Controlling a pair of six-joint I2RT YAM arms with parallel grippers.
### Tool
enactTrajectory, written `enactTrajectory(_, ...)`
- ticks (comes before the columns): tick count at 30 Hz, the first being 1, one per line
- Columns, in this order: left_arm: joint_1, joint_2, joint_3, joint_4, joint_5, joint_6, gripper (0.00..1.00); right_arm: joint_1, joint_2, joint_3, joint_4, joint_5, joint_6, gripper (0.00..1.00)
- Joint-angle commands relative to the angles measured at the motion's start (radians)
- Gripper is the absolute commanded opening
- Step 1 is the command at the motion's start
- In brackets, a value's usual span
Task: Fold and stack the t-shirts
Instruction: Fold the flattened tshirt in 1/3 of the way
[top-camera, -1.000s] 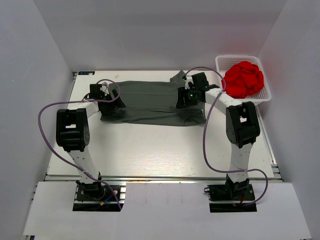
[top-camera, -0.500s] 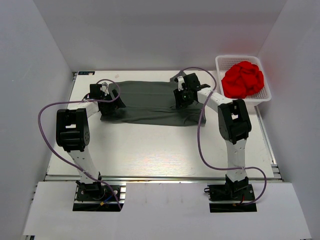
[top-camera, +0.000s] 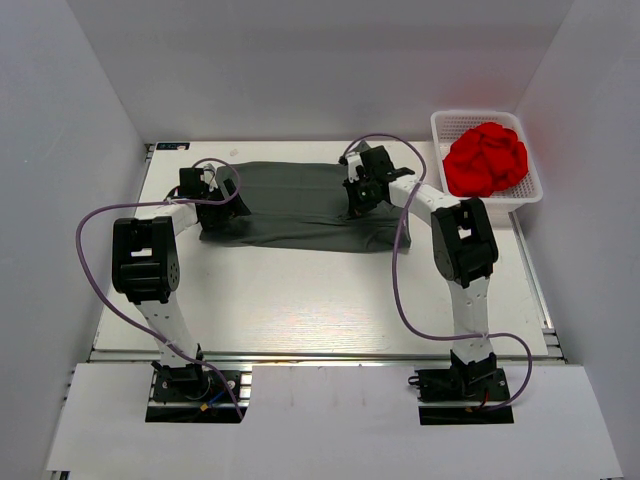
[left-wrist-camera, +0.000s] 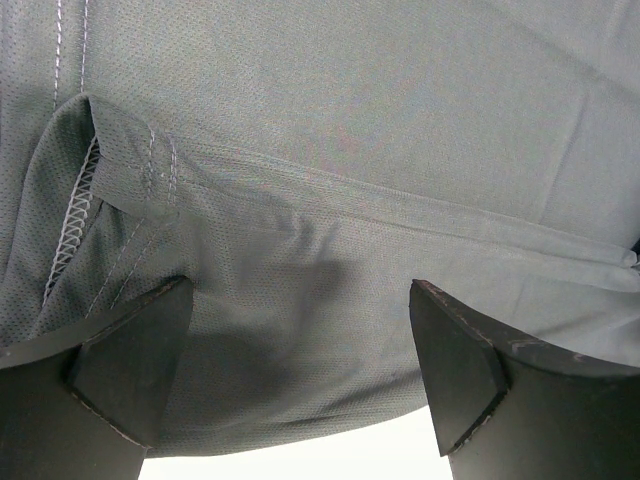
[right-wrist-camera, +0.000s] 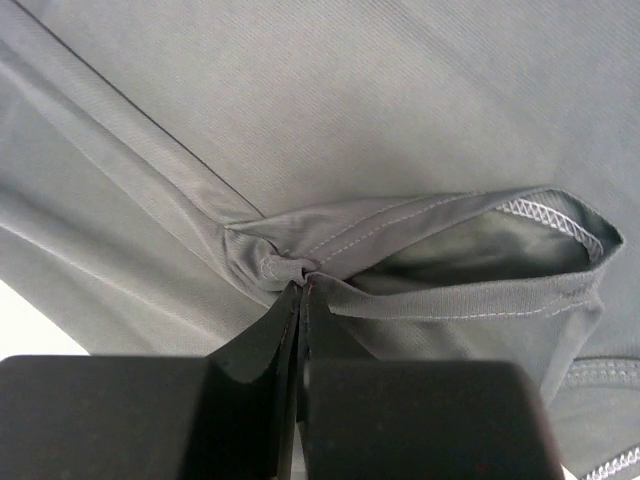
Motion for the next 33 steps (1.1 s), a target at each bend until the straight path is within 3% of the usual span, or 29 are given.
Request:
enactTrajectory(1,0.009,-0.046,-0.002,-0.029,-0.034,0.02,1.0,0.003,-0.01,0.035,0.031,-0.035,-0.008,0.0)
enactTrajectory(7,0.009,-0.046,-0.002,-0.029,-0.034,0.02,1.0,0.002,-0.031,0.043,0.117,-0.022,0.007,0.0)
enactTrajectory(19,0.009,-0.065,0.074,-0.08,-0.046,0.048,1.0,0.003,0.122,0.23,0.025,-0.085,-0.085,0.03)
enactTrajectory(20,0.009,-0.066,0.074,-0.08,-0.046,0.048,1.0,0.002,0.131,0.247,0.019,-0.087,-0.091,0.13)
enactTrajectory(21,0.009,-0.066,0.087,-0.08,-0.046,0.048,1.0,0.005,0.14,0.267,0.01,-0.085,-0.093,0.4)
enactTrajectory(22,0.009,-0.078,0.096,-0.09,-0.046,0.048,1.0,0.0,0.139,0.273,0.007,-0.076,-0.082,0.5)
enactTrajectory(23,0.009,-0.09,0.096,-0.09,-0.046,0.048,1.0,0.0,0.139,0.287,-0.002,-0.073,-0.079,0.54)
enactTrajectory(25,0.009,-0.101,0.114,-0.09,-0.055,0.048,1.0,0.0,0.102,0.282,-0.004,-0.067,-0.058,0.81)
enactTrajectory(26,0.009,-0.101,0.114,-0.09,-0.055,0.048,1.0,0.0,0.088,0.269,-0.004,-0.07,-0.051,0.9)
enactTrajectory(33,0.009,-0.155,0.107,-0.112,-0.174,0.057,1.0,-0.004,-0.183,-0.061,0.108,-0.024,0.091,0.9)
